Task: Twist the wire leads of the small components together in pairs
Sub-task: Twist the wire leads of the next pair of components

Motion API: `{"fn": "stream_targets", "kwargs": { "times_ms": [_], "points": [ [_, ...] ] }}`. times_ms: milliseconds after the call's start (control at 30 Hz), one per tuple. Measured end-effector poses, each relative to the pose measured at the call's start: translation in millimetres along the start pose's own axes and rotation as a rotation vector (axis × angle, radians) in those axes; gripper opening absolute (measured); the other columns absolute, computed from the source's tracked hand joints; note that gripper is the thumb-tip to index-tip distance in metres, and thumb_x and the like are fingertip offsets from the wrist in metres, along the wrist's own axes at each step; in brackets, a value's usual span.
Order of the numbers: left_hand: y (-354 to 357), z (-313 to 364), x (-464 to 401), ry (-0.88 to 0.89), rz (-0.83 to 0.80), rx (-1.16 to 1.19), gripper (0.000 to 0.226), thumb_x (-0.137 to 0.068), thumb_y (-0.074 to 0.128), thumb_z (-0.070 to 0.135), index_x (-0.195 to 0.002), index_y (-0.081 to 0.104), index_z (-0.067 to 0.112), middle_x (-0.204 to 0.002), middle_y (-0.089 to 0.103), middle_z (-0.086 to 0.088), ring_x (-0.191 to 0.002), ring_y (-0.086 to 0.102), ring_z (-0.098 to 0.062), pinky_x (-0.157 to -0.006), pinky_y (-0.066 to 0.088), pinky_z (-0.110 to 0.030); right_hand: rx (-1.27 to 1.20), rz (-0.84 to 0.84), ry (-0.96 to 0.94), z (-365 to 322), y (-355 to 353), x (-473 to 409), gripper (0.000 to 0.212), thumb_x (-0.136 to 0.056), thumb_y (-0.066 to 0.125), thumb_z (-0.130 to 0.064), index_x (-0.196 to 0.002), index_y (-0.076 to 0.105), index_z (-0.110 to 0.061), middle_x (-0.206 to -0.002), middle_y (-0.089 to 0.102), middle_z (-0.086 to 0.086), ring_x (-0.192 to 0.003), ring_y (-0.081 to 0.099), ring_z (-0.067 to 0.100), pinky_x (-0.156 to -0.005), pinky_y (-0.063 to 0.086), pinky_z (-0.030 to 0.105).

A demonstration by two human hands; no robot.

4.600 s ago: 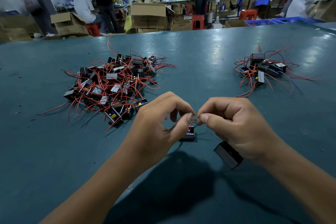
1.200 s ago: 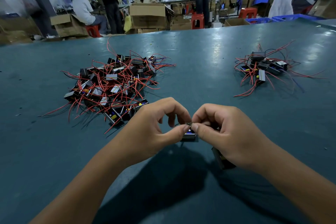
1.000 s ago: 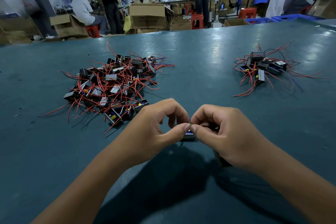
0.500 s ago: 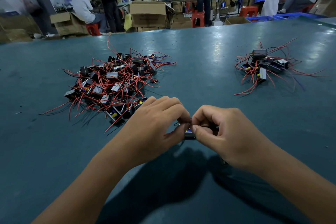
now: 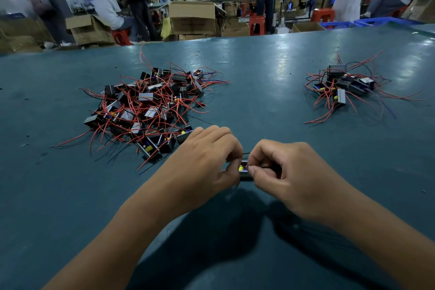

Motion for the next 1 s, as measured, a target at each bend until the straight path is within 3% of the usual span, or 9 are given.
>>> {"fn": "stream_targets", "kwargs": {
  "times_ms": [133,233,300,433,567,700,833,933,1000],
  "points": [
    [-7.9,-25.6,2.4,-0.192,0.061,0.241,0.004,-0.087,0.055,0.018,-0.083,0.055,0.018,-0.079,0.052,0.01,-0.075,0.045,-0.005,-0.073,0.039,-0.023,-0.084,0.046,0.037,3.9,-3.4,-1.2,0.018,-0.089,0.065,-0.014,-0.074,0.059,-0.022,-0.049,0.04,-0.01,-0.048,0.032,0.006,-0.047,0.029,0.014],
    [-8.9,-31.1,5.6,-0.28,0.093,0.451,0.01,-0.09,0.056,0.029,-0.088,0.062,0.021,-0.08,0.058,0.013,-0.077,0.053,-0.004,-0.068,0.039,-0.015,-0.209,0.08,0.067,6.6,-6.9,-2.2,0.017,-0.09,0.065,-0.012,-0.075,0.06,-0.018,-0.048,0.035,-0.013,-0.048,0.028,0.005,-0.048,0.027,0.015],
    [-4.1,-25.3,5.4,-0.267,0.067,0.492,0.016,-0.091,0.056,0.038,-0.093,0.065,0.025,-0.087,0.062,0.014,-0.082,0.058,-0.009,-0.07,0.041,-0.019,-0.256,0.083,0.067,5.4,-7.9,-2.9,0.016,-0.09,0.065,-0.01,-0.075,0.061,-0.015,-0.048,0.035,-0.013,-0.047,0.027,0.005,-0.048,0.026,0.013],
    [1.6,-17.6,3.2,-0.234,0.077,0.529,0.007,-0.091,0.063,0.03,-0.088,0.067,0.025,-0.083,0.064,0.01,-0.078,0.057,-0.012,-0.068,0.041,-0.023,-0.287,0.094,0.076,5.0,-10.7,-3.6,0.016,-0.09,0.064,-0.007,-0.075,0.062,-0.014,-0.049,0.032,-0.013,-0.048,0.026,0.004,-0.047,0.026,0.012],
    [2.3,-16.6,3.7,-0.268,0.103,0.638,0.013,-0.089,0.062,0.036,-0.084,0.065,0.024,-0.074,0.062,0.003,-0.063,0.049,-0.033,-0.059,0.041,-0.045,-0.3,0.097,0.067,3.7,-12.5,-3.1,0.014,-0.091,0.064,-0.008,-0.078,0.062,-0.013,-0.052,0.033,-0.012,-0.049,0.027,0.006,-0.048,0.027,0.013],
    [5.3,-16.2,4.2,-0.308,0.121,0.753,0.008,-0.089,0.064,0.024,-0.082,0.066,0.021,-0.063,0.055,0.014,-0.053,0.037,-0.025,-0.05,0.032,-0.033,-0.323,0.106,0.049,0.3,-12.8,-3.1,0.008,-0.09,0.064,-0.02,-0.083,0.064,-0.015,-0.057,0.04,-0.003,-0.051,0.032,0.008,-0.049,0.029,0.014],
    [3.3,-11.9,4.2,-0.266,0.121,0.703,0.009,-0.09,0.065,0.029,-0.085,0.068,0.022,-0.074,0.062,-0.002,-0.063,0.045,-0.042,-0.056,0.039,-0.053,-0.301,0.102,0.049,0.4,-11.3,-2.3,0.007,-0.093,0.064,-0.018,-0.086,0.066,-0.018,-0.054,0.045,-0.013,-0.051,0.036,0.004,-0.05,0.031,0.014],
    [1.4,-10.2,5.8,-0.247,0.14,0.648,0.012,-0.087,0.064,0.036,-0.083,0.067,0.024,-0.074,0.062,0.002,-0.064,0.047,-0.028,-0.061,0.042,-0.042,-0.315,0.096,0.068,1.4,-9.3,-2.0,0.009,-0.093,0.063,-0.011,-0.086,0.065,-0.016,-0.053,0.046,-0.014,-0.048,0.035,0.003,-0.048,0.03,0.013],
    [0.6,-9.4,5.6,-0.242,0.157,0.577,0.008,-0.086,0.066,0.028,-0.081,0.066,0.022,-0.071,0.06,0.009,-0.064,0.049,-0.009,-0.062,0.04,-0.022,-0.312,0.104,0.083,2.0,-8.6,-2.5,0.01,-0.091,0.062,-0.009,-0.085,0.064,-0.016,-0.053,0.047,-0.013,-0.047,0.034,0.002,-0.047,0.029,0.013]
  ]
}}
Point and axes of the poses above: each hand's wrist, its own x-axis away from the middle knuckle, its own y-axis out of the palm, z = x × y, the point moved 7 cm from there along -x, towards the middle knuckle
